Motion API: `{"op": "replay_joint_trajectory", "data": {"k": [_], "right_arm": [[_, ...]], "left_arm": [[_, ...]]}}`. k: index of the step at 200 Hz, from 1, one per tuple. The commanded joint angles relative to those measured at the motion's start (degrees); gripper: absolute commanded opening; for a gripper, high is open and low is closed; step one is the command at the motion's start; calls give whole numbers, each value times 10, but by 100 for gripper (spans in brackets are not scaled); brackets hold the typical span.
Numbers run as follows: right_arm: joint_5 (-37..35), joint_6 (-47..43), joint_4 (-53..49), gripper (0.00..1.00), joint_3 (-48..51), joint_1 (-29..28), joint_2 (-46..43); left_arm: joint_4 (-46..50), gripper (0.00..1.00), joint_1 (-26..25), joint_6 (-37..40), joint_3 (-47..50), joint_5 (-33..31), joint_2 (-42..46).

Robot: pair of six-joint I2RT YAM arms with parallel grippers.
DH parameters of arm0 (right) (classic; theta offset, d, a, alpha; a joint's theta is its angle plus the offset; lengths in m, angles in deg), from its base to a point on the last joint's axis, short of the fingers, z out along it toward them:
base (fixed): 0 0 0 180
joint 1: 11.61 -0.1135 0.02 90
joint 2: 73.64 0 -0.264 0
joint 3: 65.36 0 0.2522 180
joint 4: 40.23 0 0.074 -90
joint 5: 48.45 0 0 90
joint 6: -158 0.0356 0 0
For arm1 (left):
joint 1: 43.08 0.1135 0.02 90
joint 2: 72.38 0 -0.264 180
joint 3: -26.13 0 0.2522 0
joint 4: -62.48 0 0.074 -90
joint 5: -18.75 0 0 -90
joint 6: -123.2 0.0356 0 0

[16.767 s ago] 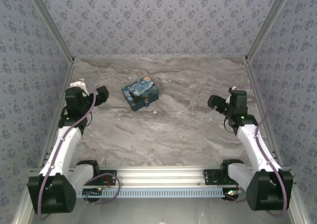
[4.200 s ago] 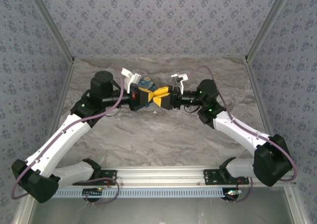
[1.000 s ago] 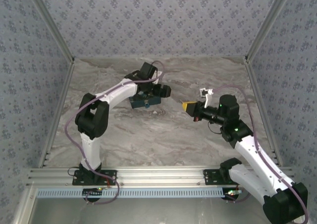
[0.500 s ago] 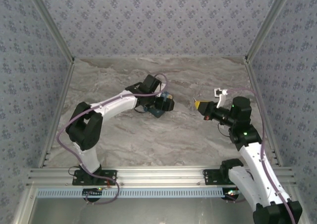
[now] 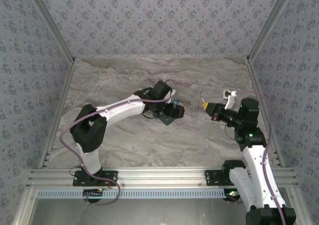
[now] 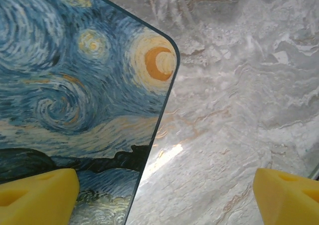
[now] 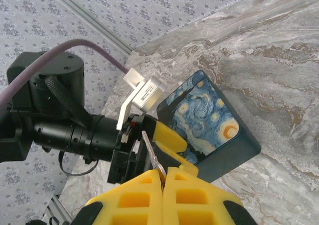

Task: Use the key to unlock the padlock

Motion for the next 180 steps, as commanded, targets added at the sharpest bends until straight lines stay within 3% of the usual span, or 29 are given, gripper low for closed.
{"op": "replay_joint_trajectory", "data": {"k": [1, 42, 84, 127, 180], "right_arm": [[16, -1, -20, 0, -17, 6, -11], [18, 0, -27, 0, -14, 8, -21], [22, 14, -9, 0, 9, 7, -22], [13, 36, 14, 0, 36, -7, -24], [-44, 73, 80, 0, 77, -78, -20]], "left_arm": [[13, 91, -5, 0, -37, 19, -43], [15, 91, -5, 16, -77, 19, -60], [-26, 93, 12, 31, -56, 23, 4], [-98, 94, 53, 54, 34, 14, 117], [-145, 94, 77, 90, 180, -14, 233]]}}
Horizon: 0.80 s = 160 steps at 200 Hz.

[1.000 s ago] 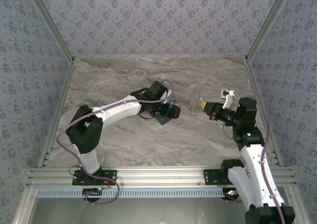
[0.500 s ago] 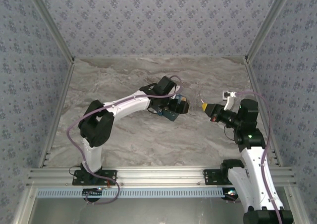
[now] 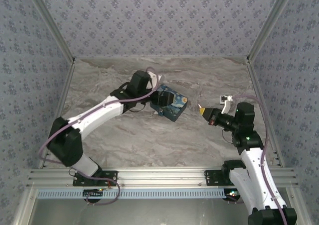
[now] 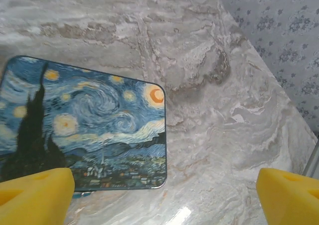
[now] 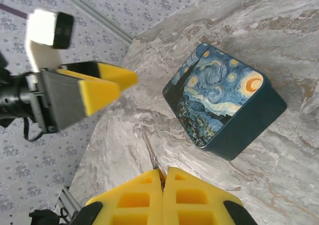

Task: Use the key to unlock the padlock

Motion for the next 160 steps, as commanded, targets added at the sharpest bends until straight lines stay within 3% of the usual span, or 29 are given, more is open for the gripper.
{"op": "replay_joint_trajectory", "data": {"k": [1, 64, 107, 160], "right_arm": [[-35, 30, 54, 0, 19, -34, -2], [-118, 55, 104, 0, 48, -140, 18], [-141, 76, 142, 0, 56, -150, 45], [-123, 51, 189, 0, 28, -153, 157]], "left_arm": [[-34, 94, 1, 28, 57, -10, 32], [-169, 93, 6, 5, 230, -3, 103], [-238, 92, 12, 40, 282, 2, 79], [-328, 89, 25, 53, 306, 36, 12]]}}
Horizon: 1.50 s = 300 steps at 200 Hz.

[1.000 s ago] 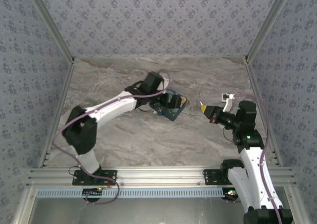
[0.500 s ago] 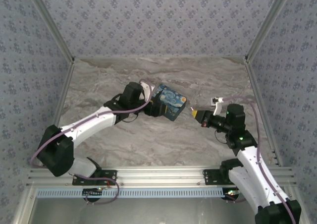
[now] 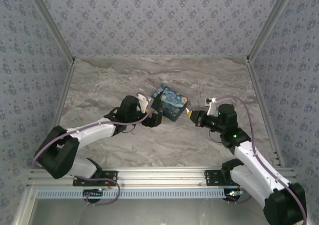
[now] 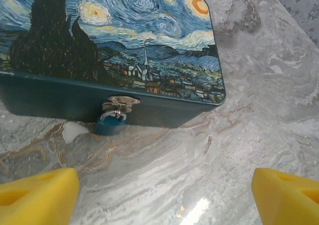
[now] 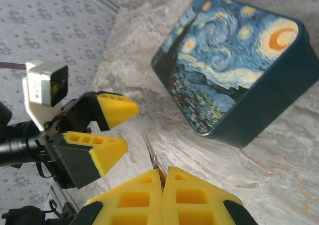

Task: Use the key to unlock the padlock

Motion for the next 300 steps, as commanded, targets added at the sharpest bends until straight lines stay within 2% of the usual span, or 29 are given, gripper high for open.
{"op": "replay_joint_trajectory", "data": {"k": [1, 38, 108, 193, 233, 300], "right_arm": [[-2, -12, 42, 0, -22, -2, 31], [-3, 6, 117, 0, -32, -3, 108], [-24, 3, 164, 0, -87, -20, 214], [-33, -4, 162, 0, -122, -44, 245], [-44, -16, 159, 0, -122, -47, 248], [-31, -4, 180, 0, -150, -49, 323]], "left_arm": [[-76, 89, 7, 18, 14, 19, -28], [-125, 84, 14, 15, 4, 39, -80], [-149, 78, 24, 33, -14, 42, -132], [-129, 74, 34, 46, -37, 65, -158], [-156, 72, 35, 45, -31, 69, -179], [-183, 69, 34, 38, -33, 65, -206]]}}
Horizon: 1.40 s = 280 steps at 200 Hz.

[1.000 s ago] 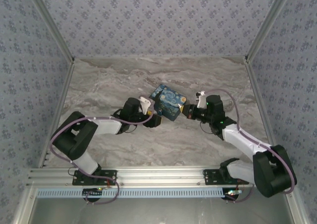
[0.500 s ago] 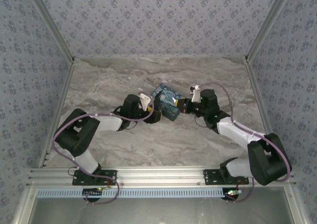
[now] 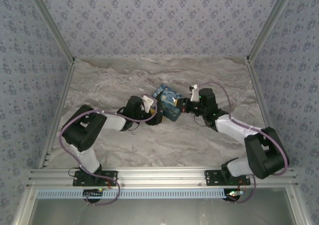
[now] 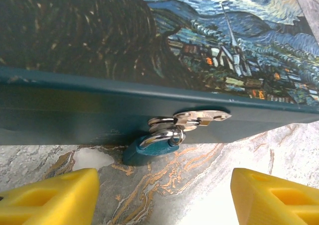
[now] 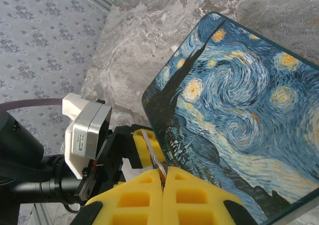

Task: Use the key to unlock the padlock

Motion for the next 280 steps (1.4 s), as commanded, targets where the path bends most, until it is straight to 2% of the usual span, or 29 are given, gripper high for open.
{"op": "replay_joint_trajectory", "data": {"k": [1, 77, 132, 244, 280], "right_arm": [[0, -1, 20, 0, -26, -4, 27], [15, 10, 7, 0, -41, -9, 114], [-7, -13, -34, 0, -28, -14, 108], [-8, -14, -40, 0, -36, -15, 106], [-8, -14, -43, 0, -37, -15, 103]], "left_arm": [[-26, 69, 1, 4, -10, 10, -11], [-39, 66, 1, 0, -22, 9, -36], [-49, 63, 1, -3, -36, 2, -60], [-34, 46, -27, 12, -41, -17, -84], [-22, 46, -36, 18, -42, -25, -83]]}}
